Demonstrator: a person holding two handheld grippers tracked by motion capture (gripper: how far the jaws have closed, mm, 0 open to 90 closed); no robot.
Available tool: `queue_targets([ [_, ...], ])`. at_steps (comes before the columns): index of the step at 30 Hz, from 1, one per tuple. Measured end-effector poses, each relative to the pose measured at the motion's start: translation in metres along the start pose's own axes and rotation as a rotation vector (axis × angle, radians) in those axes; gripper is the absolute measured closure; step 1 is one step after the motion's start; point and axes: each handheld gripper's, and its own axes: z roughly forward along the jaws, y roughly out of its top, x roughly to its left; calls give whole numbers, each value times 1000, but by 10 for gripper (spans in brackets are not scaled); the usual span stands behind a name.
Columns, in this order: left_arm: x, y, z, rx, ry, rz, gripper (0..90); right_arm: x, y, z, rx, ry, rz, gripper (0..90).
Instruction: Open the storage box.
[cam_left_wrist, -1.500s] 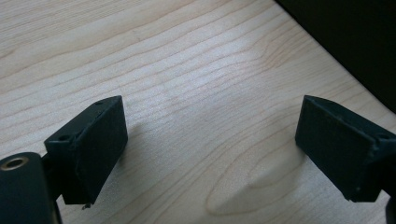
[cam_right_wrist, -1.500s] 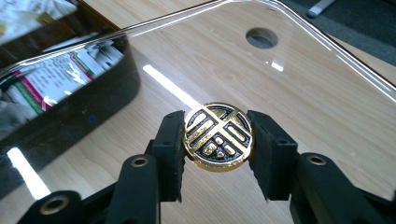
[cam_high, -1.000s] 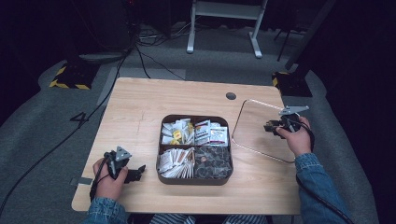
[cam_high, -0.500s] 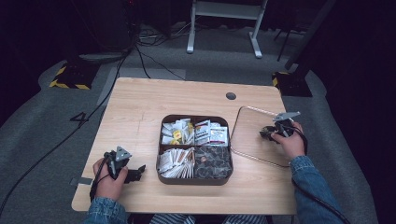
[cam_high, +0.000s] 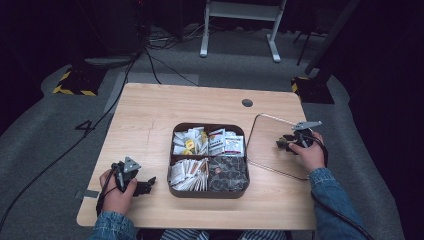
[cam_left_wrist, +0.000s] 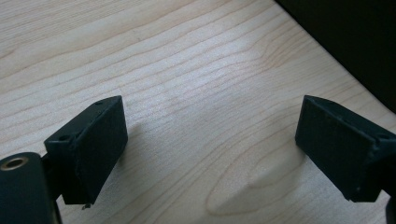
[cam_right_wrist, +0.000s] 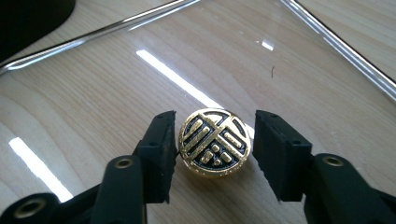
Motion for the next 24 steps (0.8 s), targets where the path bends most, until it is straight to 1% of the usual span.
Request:
queue_targets([
  [2,0,0,0,0,0,0,96,0,1,-1,-12,-13,12,432],
  [3,0,0,0,0,0,0,96,1,2,-4,-24,-16,25,419],
  [4,0,0,0,-1,0,1,96,1,2,-4,-24,-16,25,419],
  [6,0,0,0,0,-3,3,93,4,3,-7,-38,-19,36,396],
  [7,0,1,1,3,-4,6,81,7,6,-12,-56,-23,43,388],
  [8,0,1,1,3,-4,5,80,9,7,-15,-67,-24,44,393],
  [11,0,1,2,5,7,4,70,15,10,-24,-91,-43,74,409],
  [13,-1,1,2,4,8,-2,64,18,12,-29,-95,-61,85,410],
  [14,-1,2,2,3,6,-6,64,18,12,-29,-95,-61,85,410],
  [15,-1,2,3,4,6,-10,58,23,14,-33,-108,-58,89,409],
  [16,-1,2,3,4,6,-10,57,23,14,-33,-108,-58,89,409],
  [17,-1,2,3,5,6,-10,57,26,16,-36,-119,-57,87,412],
  [19,-1,2,3,4,7,-10,57,33,20,-41,-153,-53,93,442],
  [20,-1,2,3,4,7,-10,57,36,21,-44,-163,-43,91,455],
  [21,-1,2,3,4,7,-10,57,42,25,-48,-176,-21,89,472],
  [22,-1,2,3,4,7,-10,57,42,25,-48,-176,-21,89,472],
  [23,-1,2,3,4,7,-10,57,48,31,-53,-208,-2,82,490],
  [24,-1,2,3,4,7,-10,57,52,34,-55,-218,10,85,507],
])
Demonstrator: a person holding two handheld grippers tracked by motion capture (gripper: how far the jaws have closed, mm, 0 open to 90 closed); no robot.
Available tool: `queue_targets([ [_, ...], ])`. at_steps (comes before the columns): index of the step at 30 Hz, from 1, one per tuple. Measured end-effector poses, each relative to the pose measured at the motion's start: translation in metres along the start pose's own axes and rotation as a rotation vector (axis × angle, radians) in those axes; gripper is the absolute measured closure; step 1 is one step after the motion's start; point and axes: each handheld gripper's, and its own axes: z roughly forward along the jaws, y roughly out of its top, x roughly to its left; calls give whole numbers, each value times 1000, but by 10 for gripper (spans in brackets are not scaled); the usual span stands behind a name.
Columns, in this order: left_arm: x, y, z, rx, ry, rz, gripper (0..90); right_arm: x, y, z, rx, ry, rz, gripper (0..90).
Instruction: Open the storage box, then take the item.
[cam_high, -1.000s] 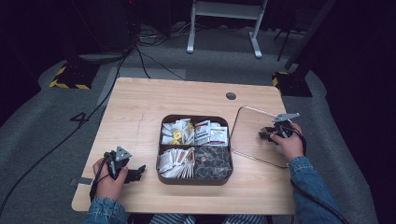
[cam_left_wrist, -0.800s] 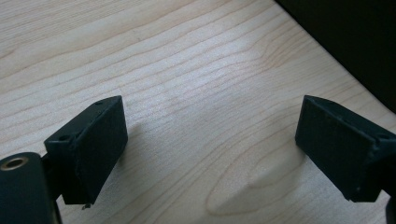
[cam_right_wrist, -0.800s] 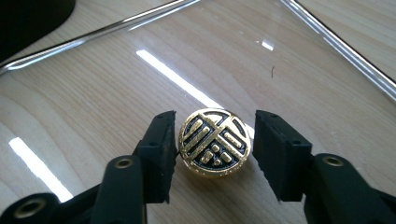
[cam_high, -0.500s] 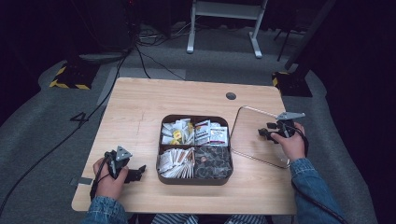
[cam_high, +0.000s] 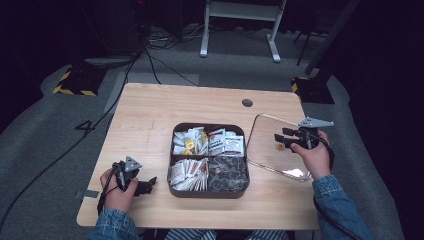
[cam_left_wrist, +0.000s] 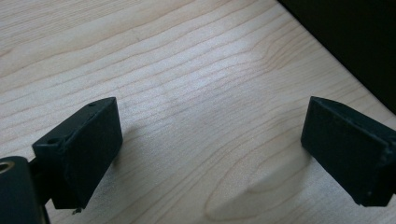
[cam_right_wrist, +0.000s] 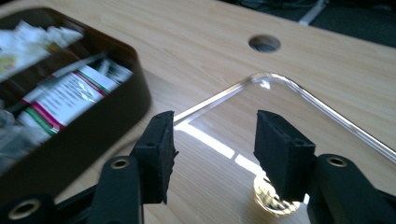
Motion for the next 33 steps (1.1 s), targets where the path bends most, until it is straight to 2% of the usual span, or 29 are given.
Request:
queue_targets([
  [3,-1,1,1,7,2,-1,46,11,8,-3,13,24,4,536],
  [8,-2,3,3,18,5,1,11,29,19,-7,-16,48,-2,529],
  [13,-2,3,4,19,6,2,1,41,26,-9,-37,65,-25,531],
  [17,-2,3,4,19,6,1,1,46,29,-9,-44,79,-24,531],
  [19,-2,4,4,21,4,3,1,49,30,-8,-40,101,-37,468],
  [22,-2,4,4,21,3,4,0,56,33,-6,-46,117,-63,459],
  [24,-2,4,4,21,3,4,1,65,35,-6,-23,140,-42,439],
  [28,-2,4,4,19,5,2,1,75,40,-3,-22,163,-50,440],
  [31,-2,4,4,19,5,2,1,89,46,3,-32,202,-88,468],
  [33,-2,4,4,19,5,2,1,93,47,5,-30,210,-92,474],
])
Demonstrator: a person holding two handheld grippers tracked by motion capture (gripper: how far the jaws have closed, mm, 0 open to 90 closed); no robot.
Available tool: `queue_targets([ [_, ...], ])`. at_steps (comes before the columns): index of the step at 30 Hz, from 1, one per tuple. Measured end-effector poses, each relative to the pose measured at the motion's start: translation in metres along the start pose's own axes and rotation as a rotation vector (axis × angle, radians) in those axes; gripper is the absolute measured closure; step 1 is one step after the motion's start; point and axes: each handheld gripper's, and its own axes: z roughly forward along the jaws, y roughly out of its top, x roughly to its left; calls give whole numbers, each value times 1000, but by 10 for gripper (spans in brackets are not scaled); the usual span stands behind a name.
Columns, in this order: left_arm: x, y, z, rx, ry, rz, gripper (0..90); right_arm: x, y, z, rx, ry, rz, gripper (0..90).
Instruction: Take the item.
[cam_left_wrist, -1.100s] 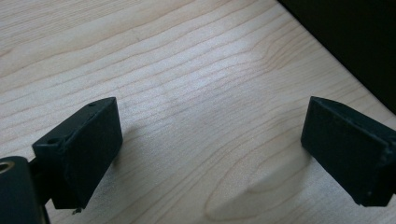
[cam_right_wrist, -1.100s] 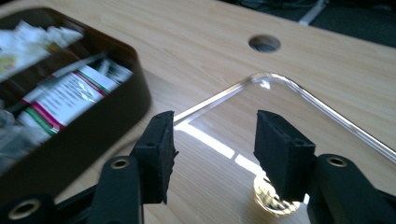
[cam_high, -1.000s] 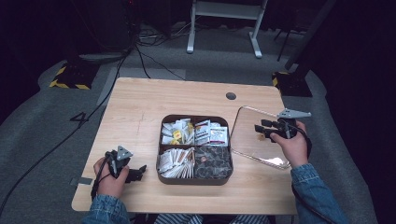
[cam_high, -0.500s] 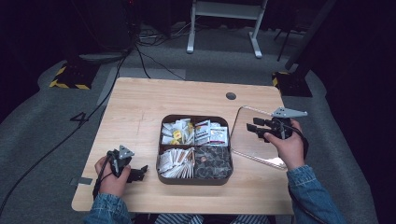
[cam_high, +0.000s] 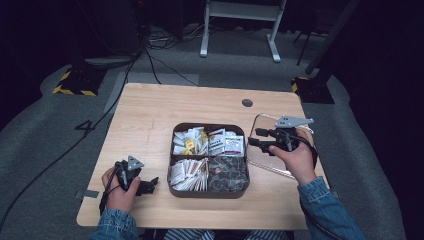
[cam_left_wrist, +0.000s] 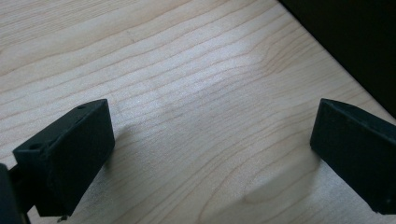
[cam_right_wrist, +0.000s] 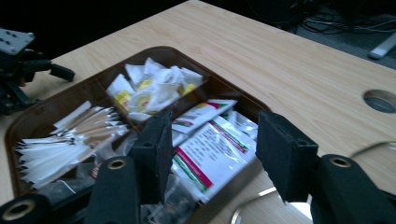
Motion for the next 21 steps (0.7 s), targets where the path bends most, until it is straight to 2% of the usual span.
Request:
queue_targets([
  [2,0,0,0,0,-1,0,1,11,5,8,10,31,-4,505],
  [5,0,0,0,0,0,0,1,18,8,14,20,51,1,518],
  [11,0,0,0,0,0,0,1,37,16,34,49,97,-32,528],
  [21,0,0,0,-1,0,0,1,57,23,54,64,155,-57,525],
])
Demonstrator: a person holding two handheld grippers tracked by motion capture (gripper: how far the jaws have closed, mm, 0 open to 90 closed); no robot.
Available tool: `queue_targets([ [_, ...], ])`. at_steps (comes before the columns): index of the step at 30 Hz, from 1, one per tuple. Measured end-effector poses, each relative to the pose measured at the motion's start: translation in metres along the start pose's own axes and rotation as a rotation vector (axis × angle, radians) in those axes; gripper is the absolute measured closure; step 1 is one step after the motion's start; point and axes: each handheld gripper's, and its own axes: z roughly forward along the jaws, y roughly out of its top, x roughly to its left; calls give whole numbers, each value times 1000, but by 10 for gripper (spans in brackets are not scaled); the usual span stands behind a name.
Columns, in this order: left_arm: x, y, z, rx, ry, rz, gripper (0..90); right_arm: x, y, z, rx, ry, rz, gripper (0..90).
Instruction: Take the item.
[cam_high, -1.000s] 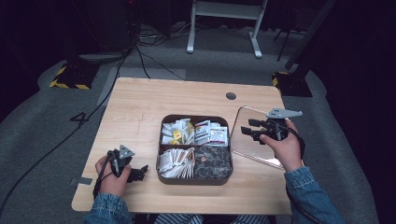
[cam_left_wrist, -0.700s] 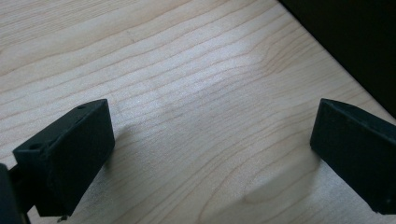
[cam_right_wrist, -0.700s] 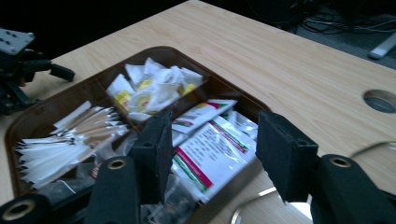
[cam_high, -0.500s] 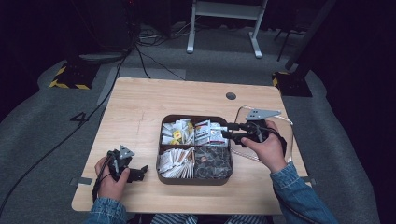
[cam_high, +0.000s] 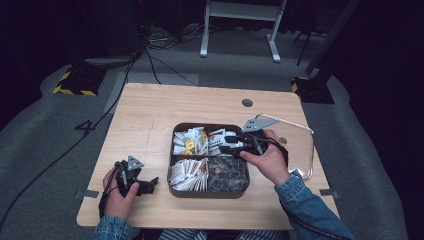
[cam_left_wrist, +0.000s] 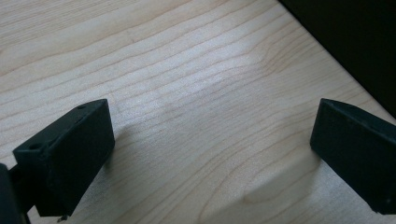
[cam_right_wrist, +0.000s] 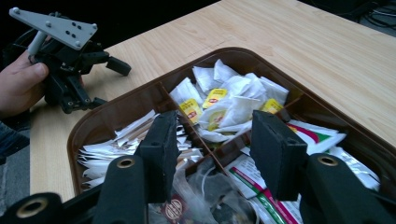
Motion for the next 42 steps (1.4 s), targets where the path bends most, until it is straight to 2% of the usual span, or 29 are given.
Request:
queue_targets([
  [2,0,0,0,1,1,1,1,3,2,6,4,8,-17,532],
  [10,0,0,0,1,0,0,1,11,3,20,26,29,-22,548],
  [13,0,1,1,0,3,-1,0,17,2,34,47,47,-30,549],
  [15,0,1,1,0,2,-3,0,19,2,37,51,49,-32,548],
  [21,-1,1,1,0,5,-3,1,33,1,63,94,100,-53,549],
  [28,-1,1,1,0,4,-4,1,46,-3,86,143,137,-74,533],
  [29,-1,1,1,0,4,-4,1,50,-6,94,157,136,-80,502],
  [31,-1,1,1,0,6,-2,1,52,-8,99,164,144,-83,478],
  [36,-1,1,1,0,5,-2,1,58,-10,107,178,153,-76,460],
  [42,0,1,1,0,4,-2,1,62,-13,117,226,140,-75,438],
])
